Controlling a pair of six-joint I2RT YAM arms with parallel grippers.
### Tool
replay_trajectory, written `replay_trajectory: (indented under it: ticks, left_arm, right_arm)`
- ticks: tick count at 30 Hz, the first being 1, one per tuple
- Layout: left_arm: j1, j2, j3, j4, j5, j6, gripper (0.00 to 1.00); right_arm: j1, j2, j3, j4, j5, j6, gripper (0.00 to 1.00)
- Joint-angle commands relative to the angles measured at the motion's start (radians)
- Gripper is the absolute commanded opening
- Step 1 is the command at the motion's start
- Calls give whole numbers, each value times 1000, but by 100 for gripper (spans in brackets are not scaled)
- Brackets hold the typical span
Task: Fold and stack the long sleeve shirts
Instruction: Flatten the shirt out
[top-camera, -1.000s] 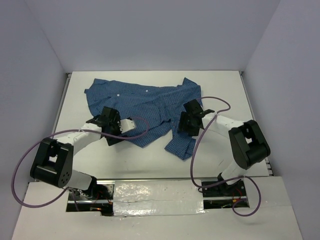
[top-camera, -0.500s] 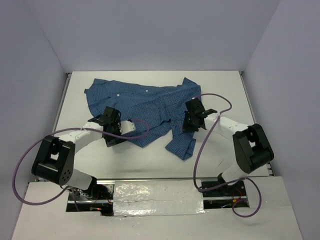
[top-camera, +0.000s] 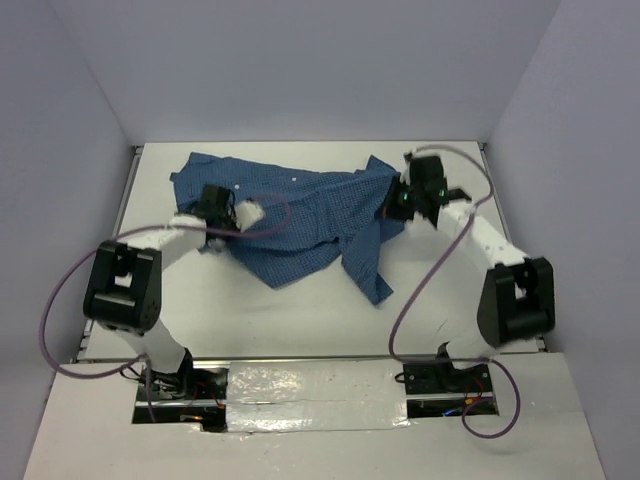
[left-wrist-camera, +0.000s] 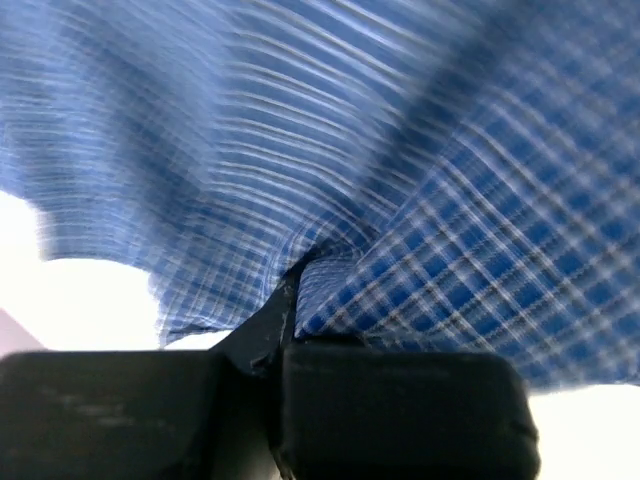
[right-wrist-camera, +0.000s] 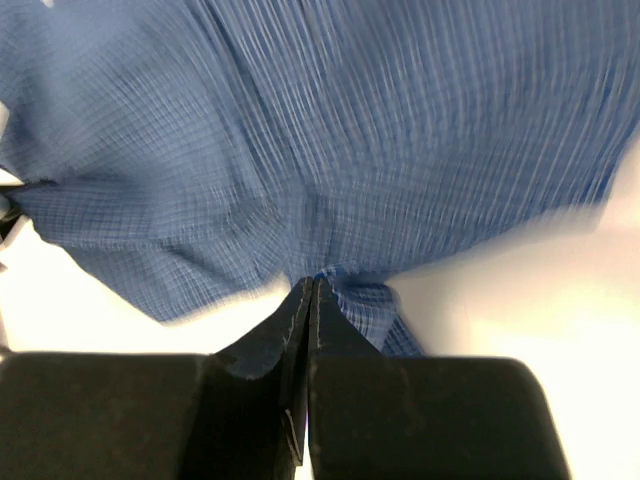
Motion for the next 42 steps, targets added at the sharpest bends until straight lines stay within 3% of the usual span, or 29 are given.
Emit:
replay_trajectory:
  ticks: [1,2,3,5,6,7,9,10,12,13,16,18,21,23,25,26,27,29,30,33,35,39,42]
  left_arm:
    - [97,109,498,-27,7,-117,0]
    - [155,153,648,-69,5,-160,0]
    - [183,263,993,-118,11,-250,0]
    - [259,379,1354,-266,42,-323,0]
    - [276,472,1651,-297,77,-364,0]
    - [287,486,1727,-278,86,-371,0]
    - [287,361,1567,-146,112,-346,0]
    - [287,283,1433,53,137,-339,0]
    - [281,112,1158,196,209,-290,0]
    - [276,87,1132,181,267,-274,0]
    - [270,66,1193,27,326,-254,0]
    - [270,19,1176,-92,350,-173,0]
    - [253,-123,1011,-181,431,-46,0]
    - [224,-194,928,-234,491,32,0]
    - [151,-303,828,-398,548,177,0]
    - [129,-331,806,-473,566,235,0]
    - [108,-357,786,-629,586,297,0]
    - [79,-447,703,-783,614,470,0]
    - [80,-481,662,-848,603,487,0]
    - [80,-618,457,-873,490,493,0]
    - [80,-715,295,-884,409,530,0]
    - [80,-834,95,-830,297,539,0]
    - [82,-888,4,-781,289,482,0]
  right_arm:
    - [-81,180,537,-32,-124,-108,0]
    - [-99,216,669,-60,-135,-115,0]
    - [-129,254,942,-107,-143,-118,0]
    - [-166,354,1208,-129,-184,-80,0]
    - [-211,386,1420,-102,-199,-43,0]
    - [-254,413,1481,-61,-260,61,0]
    - [-318,385,1440,154,-304,172,0]
    - [-332,321,1384,220,-323,237,0]
    - [-348,255,1266,302,-311,232,0]
    - [-348,206,1247,290,-299,180,0]
    - [-348,95,1142,218,-301,86,0]
    - [-346,-35,955,227,-314,40,0]
    - [-325,-187,682,242,-296,-13,0]
    - [-247,-244,567,224,-237,-61,0]
    - [-143,-313,357,222,-141,-118,0]
    - [-122,-329,356,224,-114,-128,0]
    - [-105,-347,288,221,-77,-133,2]
    - [-69,-350,217,204,-38,-124,17]
    - [-50,-335,204,195,0,-122,34]
    - [22,-234,224,135,52,-104,63]
    - [75,-154,299,75,124,-106,70]
    - [191,182,481,-49,268,-52,87]
    - [208,473,719,-169,281,-7,89]
